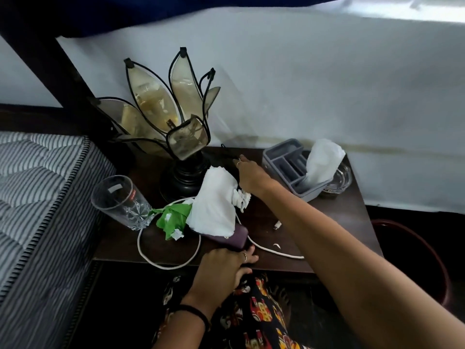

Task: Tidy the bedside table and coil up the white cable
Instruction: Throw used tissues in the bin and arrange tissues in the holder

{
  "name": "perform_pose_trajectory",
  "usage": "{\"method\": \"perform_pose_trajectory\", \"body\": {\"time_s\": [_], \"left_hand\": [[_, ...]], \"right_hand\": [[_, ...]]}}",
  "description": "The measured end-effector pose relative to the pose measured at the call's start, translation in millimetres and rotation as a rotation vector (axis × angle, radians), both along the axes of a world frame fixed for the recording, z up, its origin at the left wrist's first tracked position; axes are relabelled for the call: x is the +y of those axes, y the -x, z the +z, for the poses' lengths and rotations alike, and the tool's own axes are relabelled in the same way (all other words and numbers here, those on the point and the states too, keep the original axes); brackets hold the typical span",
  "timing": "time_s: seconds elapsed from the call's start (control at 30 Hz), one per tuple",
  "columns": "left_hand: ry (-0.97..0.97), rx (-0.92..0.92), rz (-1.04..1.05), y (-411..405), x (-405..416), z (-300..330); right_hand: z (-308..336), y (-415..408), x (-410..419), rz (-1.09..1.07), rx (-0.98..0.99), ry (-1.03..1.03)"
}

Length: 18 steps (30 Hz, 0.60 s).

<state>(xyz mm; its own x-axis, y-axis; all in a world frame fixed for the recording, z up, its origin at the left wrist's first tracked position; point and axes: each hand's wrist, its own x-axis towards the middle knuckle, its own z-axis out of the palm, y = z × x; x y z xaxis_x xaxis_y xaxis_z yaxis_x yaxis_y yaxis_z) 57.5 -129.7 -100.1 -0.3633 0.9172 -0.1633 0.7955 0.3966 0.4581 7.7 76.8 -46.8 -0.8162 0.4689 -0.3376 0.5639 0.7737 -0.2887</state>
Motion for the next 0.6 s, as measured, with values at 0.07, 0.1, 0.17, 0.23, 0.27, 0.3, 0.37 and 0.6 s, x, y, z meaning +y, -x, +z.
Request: {"method": "perform_pose_trajectory", "body": {"time_s": [0.07, 0.1, 0.17, 0.23, 0.27, 0.3, 0.37, 0.6], "left_hand": [[-0.004, -0.005, -0.001, 1, 0, -1], [-0.010, -0.007, -0.002, 2, 0, -1], [-0.013, -0.004, -0.005, 3, 0, 1], [-0.006, 0.003, -0.006, 3, 1, 2], [0.001, 0.008, -0.005, 2, 0, 2], [0.008, 0.014, -0.002, 2, 0, 3], [0.018, 0.016, 0.008, 2, -1, 4], [0.035, 0.039, 0.010, -1, 0, 8]], "right_hand": [[-7, 3, -1, -0.015, -0.015, -0.035], [-9, 3, -3, -0.030, -0.001, -0.062], [-11, 1, -9, -0.052, 0.058, -0.132], [-8, -5, -15, -0.046, 0.111, -0.193], [-6, -9, -17, -0.040, 0.144, -0.203], [-3, -14, -19, -0.039, 0.193, -0.200], [4, -29, -23, -0.057, 0.324, -0.164], [18, -156, -26, -0.157, 0.604, -0.147]]}}
